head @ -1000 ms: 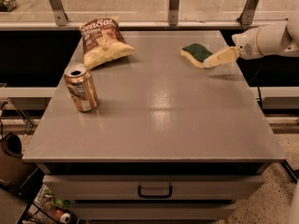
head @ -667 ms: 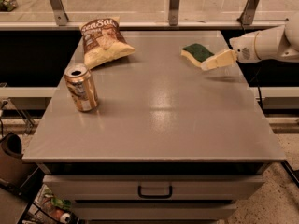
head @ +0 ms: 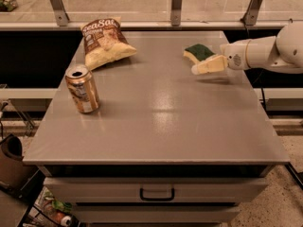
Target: Move sponge near orange can
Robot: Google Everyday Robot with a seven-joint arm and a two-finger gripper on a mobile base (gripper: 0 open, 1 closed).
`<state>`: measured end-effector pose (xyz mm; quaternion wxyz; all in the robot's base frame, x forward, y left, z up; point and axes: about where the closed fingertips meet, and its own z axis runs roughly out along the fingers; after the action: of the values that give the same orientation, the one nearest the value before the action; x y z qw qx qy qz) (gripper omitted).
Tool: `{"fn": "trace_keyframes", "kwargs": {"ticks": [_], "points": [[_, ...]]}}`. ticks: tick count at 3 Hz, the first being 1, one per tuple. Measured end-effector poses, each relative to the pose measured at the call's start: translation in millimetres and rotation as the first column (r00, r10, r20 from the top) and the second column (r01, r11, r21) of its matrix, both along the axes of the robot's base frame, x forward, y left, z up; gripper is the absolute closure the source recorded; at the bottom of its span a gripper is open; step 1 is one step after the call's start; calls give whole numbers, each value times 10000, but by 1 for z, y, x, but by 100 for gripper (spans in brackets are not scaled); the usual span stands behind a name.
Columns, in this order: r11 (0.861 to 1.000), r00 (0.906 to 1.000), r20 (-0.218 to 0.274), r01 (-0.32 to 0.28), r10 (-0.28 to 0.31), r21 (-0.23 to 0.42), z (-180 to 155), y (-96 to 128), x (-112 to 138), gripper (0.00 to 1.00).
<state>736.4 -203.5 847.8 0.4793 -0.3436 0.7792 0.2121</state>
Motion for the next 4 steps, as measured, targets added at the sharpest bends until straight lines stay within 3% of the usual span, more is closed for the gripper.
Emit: {"fn": "trace_keyframes", "kwargs": {"ticks": [1,4], "points": [[9993,9998,22,-185,185,323,-7,16,-2,16],[9989,9995,-41,-314,316,341,-11,25,0,86]]}}
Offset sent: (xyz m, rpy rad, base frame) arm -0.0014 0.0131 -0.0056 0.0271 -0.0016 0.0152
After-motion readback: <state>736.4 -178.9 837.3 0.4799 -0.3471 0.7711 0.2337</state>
